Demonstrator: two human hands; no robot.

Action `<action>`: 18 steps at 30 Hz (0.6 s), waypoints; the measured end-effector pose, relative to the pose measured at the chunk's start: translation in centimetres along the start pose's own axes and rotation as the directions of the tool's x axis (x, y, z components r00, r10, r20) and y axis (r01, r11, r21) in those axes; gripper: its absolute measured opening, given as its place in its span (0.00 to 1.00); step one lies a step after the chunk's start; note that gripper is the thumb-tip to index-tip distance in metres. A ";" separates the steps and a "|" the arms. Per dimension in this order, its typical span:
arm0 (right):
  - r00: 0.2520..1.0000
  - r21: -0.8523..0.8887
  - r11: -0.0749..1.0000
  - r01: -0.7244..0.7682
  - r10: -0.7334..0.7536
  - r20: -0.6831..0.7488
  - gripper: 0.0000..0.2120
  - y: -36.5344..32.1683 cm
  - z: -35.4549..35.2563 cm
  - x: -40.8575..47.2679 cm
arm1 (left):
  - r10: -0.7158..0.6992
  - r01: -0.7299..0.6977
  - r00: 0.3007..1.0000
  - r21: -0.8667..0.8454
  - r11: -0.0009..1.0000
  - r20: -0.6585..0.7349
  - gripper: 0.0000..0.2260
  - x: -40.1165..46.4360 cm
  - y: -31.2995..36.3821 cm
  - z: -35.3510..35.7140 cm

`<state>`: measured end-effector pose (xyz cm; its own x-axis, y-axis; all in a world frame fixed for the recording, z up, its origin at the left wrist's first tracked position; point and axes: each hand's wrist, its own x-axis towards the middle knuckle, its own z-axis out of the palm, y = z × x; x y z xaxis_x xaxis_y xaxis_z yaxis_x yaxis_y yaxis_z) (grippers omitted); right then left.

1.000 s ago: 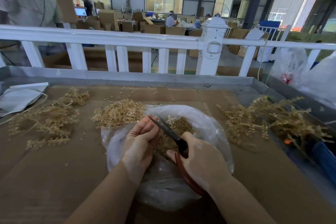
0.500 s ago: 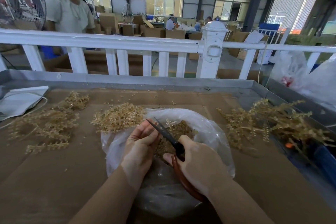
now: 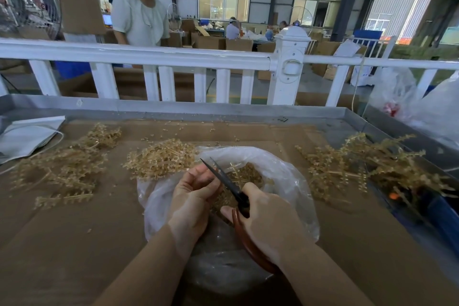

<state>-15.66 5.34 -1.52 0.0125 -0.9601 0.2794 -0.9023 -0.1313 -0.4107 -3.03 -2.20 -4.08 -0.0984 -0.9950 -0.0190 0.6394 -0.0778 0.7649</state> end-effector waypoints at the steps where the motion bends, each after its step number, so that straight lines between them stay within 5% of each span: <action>1: 1.000 -0.013 1.000 0.004 -0.005 -0.013 0.16 0.0 0.1 -0.1 | 0.000 0.000 1.000 -0.003 1.000 0.001 0.17 0.0 0.0 0.0; 18: 0.996 -0.115 0.993 -0.016 0.005 -0.093 0.17 0.6 0.7 -0.6 | -0.044 0.039 0.998 -0.117 0.992 -0.035 0.16 -0.1 0.5 0.2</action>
<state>-15.86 5.70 -2.59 -0.0320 -0.9337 0.3566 -0.9460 -0.0869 -0.3124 -2.85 -2.10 -3.60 -0.0998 -0.9922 -0.0747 0.7198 -0.1238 0.6830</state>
